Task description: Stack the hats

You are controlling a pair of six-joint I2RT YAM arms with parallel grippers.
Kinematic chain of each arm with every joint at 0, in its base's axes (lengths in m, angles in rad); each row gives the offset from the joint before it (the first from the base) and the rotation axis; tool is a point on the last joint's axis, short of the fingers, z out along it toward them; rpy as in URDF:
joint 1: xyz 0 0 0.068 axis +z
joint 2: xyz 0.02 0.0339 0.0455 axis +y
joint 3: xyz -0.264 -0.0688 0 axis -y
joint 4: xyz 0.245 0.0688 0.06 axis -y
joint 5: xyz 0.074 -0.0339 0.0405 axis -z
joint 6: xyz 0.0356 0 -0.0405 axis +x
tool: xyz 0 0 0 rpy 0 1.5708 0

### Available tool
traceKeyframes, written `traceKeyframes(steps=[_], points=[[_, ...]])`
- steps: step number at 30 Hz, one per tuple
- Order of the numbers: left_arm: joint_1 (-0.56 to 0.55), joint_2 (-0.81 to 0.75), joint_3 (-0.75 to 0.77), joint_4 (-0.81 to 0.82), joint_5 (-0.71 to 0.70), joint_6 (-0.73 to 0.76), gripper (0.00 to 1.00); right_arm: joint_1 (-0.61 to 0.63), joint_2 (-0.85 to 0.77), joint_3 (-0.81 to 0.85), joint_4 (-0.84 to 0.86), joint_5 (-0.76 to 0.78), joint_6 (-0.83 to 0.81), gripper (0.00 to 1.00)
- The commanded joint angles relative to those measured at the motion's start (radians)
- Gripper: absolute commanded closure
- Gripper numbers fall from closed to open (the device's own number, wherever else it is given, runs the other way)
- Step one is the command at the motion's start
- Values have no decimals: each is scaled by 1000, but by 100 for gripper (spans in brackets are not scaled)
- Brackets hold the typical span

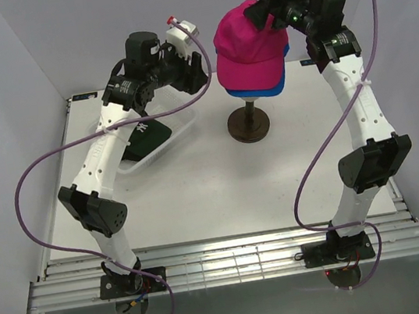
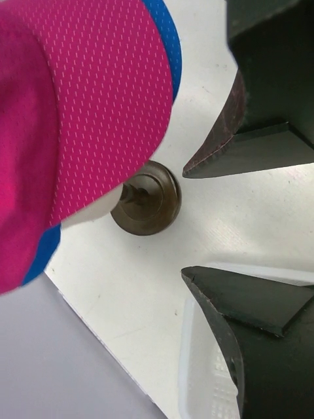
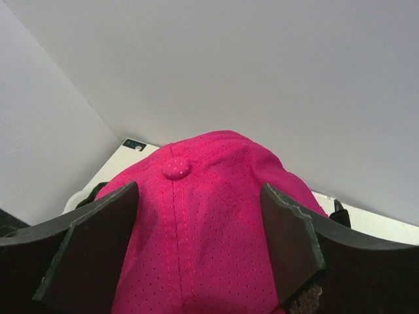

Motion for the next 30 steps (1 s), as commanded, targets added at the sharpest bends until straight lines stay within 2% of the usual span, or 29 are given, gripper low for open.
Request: traceKeyframes(steps=[1, 2, 3, 4, 5, 10, 13, 16, 17, 20, 22, 26, 30], points=[[64, -55, -7, -3, -14, -5, 33, -1, 38, 85, -150, -5, 23, 17], [92, -55, -7, -4, -11, -8, 33, 0, 46, 119, -161, -7, 23, 14], [107, -55, -9, -10, -9, -9, 32, 0, 54, 169, -161, -2, 24, 5], [119, -58, -9, -12, -7, -8, 30, 0, 54, 182, -155, 17, 26, 0], [142, -61, -10, -13, -7, -6, 28, 0, 49, 187, -130, 27, 26, 10], [188, -75, -36, -32, -14, 32, 18, -1, 17, 193, -58, 76, 30, 11], [228, -68, -45, -47, -7, 40, 15, 0, 22, 232, -43, 82, 41, 11], [334, -46, -52, -67, 14, 35, 12, 0, 3, 237, -12, 105, 36, 11], [403, -40, -62, -69, 11, 37, 11, 0, -6, 236, -4, 111, 33, 10], [492, -19, -125, -56, -62, 66, 9, 0, -50, 219, 26, 139, 12, 10], [541, 0, -173, -20, -101, 113, 9, 0, -95, 197, 46, 146, 1, 11], [551, 61, -256, 60, -194, 173, 14, 2, -167, 122, 80, 139, -7, 11], [578, 159, -205, 60, -199, 172, 30, 10, -256, 20, 74, 128, -20, 11]])
